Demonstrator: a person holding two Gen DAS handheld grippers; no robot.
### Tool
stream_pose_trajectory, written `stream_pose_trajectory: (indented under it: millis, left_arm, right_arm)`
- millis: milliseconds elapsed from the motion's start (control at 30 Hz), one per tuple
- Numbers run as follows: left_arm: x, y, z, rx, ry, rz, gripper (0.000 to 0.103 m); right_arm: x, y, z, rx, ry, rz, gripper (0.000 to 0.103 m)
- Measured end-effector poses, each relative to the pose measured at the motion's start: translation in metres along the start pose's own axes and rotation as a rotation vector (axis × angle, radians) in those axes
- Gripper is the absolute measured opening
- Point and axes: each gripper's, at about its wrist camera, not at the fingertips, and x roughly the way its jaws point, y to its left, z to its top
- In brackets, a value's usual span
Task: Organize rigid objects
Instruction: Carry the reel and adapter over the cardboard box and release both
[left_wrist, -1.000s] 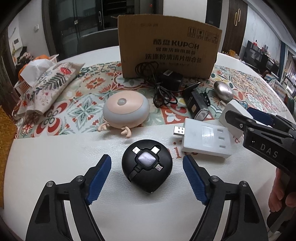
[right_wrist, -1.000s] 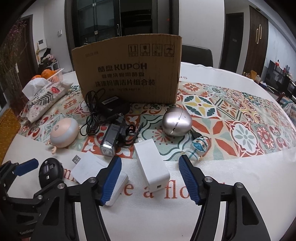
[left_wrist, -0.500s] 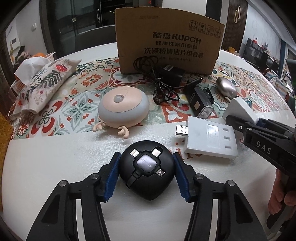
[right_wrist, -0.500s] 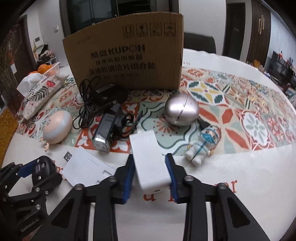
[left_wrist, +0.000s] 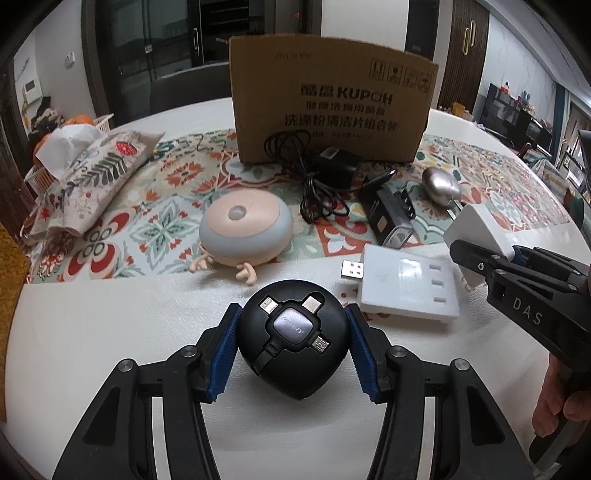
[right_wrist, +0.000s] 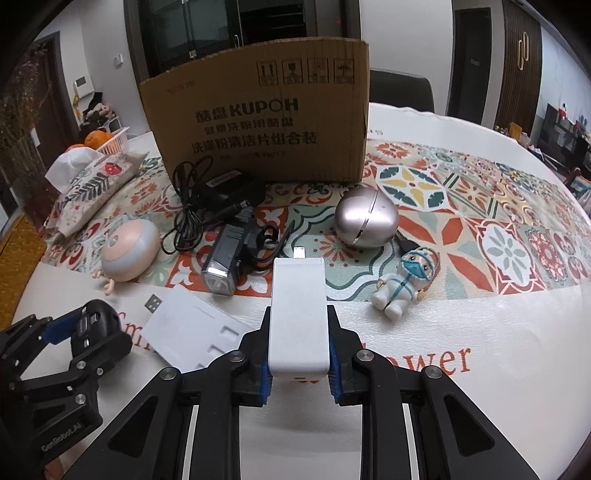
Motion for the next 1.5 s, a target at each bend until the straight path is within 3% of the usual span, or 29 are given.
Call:
stream_pose_trajectory:
  millis: [767,1367,1500]
  left_arm:
    - [-0.042,0.002,0.043,-0.038,-0.144,-0.041,0.055]
    - [-0.066,0.001,0.109,-0.021,-0.297,-0.070,0.055]
    - [-0.068,0.000,0.125,0.005,-0.323,-0.047,0.055]
  right_arm:
    - [-0.051,0.010,0.023,-0.003,-0.142,0.037,0.024]
    - [-0.079,0.009,0.078,0.000,-0.309,0.055,0.024]
    - [-0.079,0.009,0.092,-0.002,-0.344,0.049,0.024]
